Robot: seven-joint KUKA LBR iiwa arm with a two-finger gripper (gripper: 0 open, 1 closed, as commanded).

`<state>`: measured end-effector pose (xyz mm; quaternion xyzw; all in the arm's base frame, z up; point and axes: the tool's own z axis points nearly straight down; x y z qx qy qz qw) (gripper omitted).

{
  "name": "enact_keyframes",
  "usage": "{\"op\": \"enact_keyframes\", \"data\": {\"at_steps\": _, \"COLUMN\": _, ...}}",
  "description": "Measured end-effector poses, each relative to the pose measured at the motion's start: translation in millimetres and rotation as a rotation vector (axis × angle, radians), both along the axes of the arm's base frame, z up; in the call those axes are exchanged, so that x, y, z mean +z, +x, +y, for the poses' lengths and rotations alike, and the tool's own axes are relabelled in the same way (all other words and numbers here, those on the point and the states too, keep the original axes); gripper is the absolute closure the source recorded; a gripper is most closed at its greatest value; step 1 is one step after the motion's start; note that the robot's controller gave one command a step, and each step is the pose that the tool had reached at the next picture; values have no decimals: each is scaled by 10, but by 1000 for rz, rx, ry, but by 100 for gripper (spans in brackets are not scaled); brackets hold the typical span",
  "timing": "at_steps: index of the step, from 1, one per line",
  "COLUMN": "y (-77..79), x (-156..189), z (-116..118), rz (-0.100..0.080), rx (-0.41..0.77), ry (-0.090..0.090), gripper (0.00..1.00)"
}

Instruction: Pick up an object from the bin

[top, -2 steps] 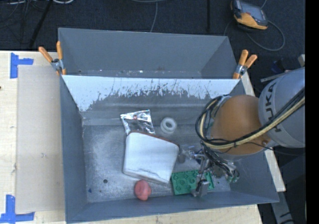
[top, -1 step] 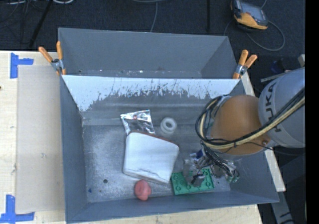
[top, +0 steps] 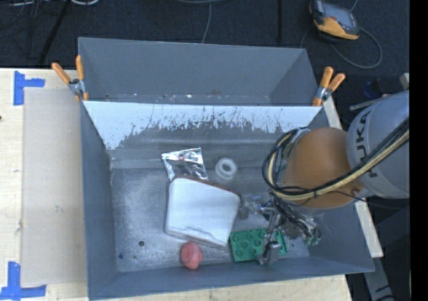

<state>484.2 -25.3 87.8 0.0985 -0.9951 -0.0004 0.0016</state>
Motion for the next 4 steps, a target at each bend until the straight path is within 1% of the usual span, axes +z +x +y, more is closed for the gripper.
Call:
{"op": "enact_keyframes", "data": {"at_steps": 1, "y": 0, "x": 0, "z": 0, "rz": 0, "rx": 0, "ry": 0, "gripper": 100}}
{"op": "enact_keyframes", "data": {"at_steps": 2, "y": 19, "x": -147, "z": -208, "rz": -9, "rx": 289, "ry": 4, "gripper": 100}}
{"op": "enact_keyframes", "data": {"at_steps": 3, "y": 15, "x": -173, "z": -230, "rz": -10, "rx": 287, "ry": 1, "gripper": 0}}
{"op": "enact_keyframes", "data": {"at_steps": 4, "y": 11, "x": -174, "z": -238, "rz": -6, "rx": 285, "ry": 0, "gripper": 100}}
